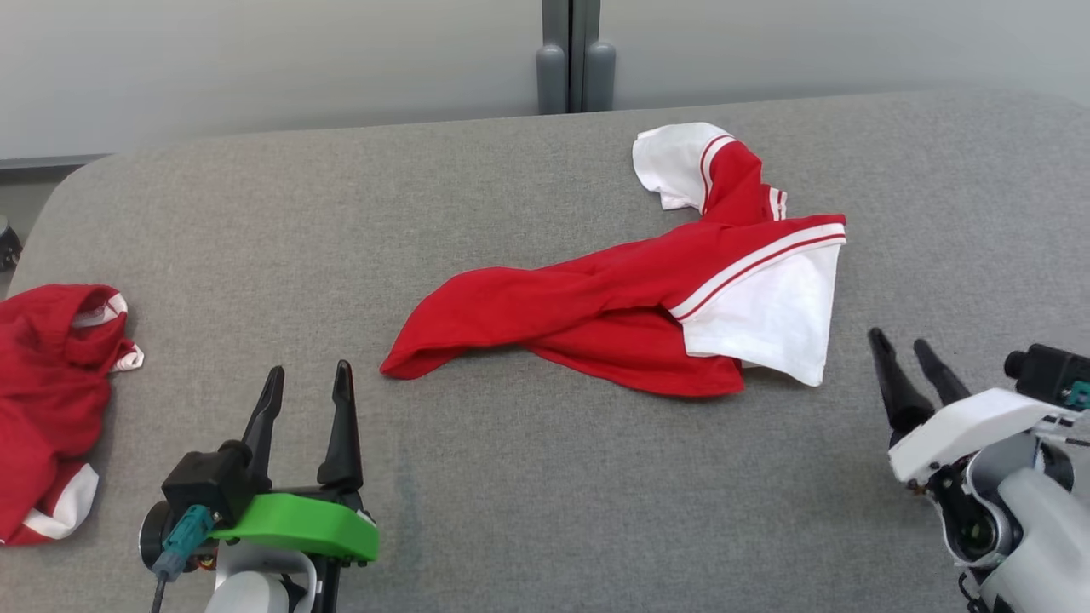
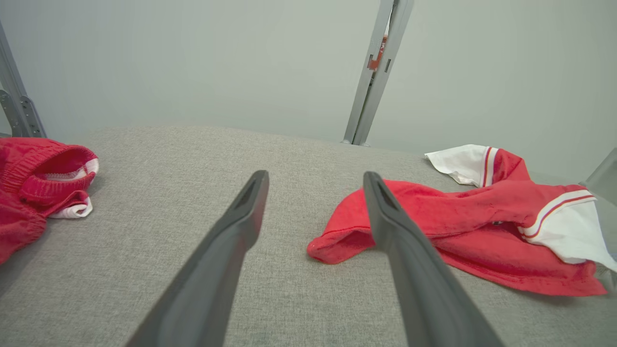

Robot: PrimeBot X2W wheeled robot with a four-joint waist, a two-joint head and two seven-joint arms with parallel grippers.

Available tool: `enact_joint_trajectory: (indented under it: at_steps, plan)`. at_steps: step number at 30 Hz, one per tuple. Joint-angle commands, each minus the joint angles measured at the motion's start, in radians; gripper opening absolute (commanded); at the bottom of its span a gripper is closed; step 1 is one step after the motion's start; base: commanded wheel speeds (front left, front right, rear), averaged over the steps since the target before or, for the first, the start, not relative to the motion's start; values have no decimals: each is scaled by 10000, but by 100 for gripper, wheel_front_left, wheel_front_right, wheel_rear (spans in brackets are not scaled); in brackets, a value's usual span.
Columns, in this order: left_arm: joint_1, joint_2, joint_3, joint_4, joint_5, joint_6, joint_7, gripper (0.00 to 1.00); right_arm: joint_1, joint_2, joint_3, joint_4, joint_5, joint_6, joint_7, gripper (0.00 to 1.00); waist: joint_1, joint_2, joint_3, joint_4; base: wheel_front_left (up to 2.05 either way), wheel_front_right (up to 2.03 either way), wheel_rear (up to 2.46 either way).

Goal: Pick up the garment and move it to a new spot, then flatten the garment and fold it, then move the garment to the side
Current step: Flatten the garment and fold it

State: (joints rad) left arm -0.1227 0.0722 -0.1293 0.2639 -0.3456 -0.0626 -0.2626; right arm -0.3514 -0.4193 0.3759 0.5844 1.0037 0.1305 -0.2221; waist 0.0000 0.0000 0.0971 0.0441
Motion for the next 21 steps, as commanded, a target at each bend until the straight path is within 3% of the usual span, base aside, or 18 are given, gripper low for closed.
enact_joint_trajectory:
  at_steps: [1, 18, 19, 20, 21]
  plan:
    - [154, -31, 38, -33, 133, -62, -30, 100, 129, 78, 146, 69, 66, 2, 244, 100, 0, 0, -118, -65, 0, 0, 0]
    - [-151, -125, 45, 210, 229, -238, -30, 100, -1618, 1201, 521, 3164, -247, 2, 2576, 100, 0, 0, 190, 453, 0, 0, 0]
    - [-156, -130, 60, 222, 232, -247, -30, 100, -1667, 1249, 519, 3259, -261, 2, 2561, 77, 0, 0, 203, 471, 0, 0, 0]
    - [-157, -133, 73, 231, 234, -237, -30, 100, -1719, 1283, 515, 3337, -271, 2, 2541, 44, 0, 0, 216, 488, 0, 0, 0]
    - [-159, -136, 92, 246, 236, -239, -30, 100, -1772, 1317, 528, 3401, -293, 2, 2519, 23, 0, 0, 232, 503, 0, 0, 0]
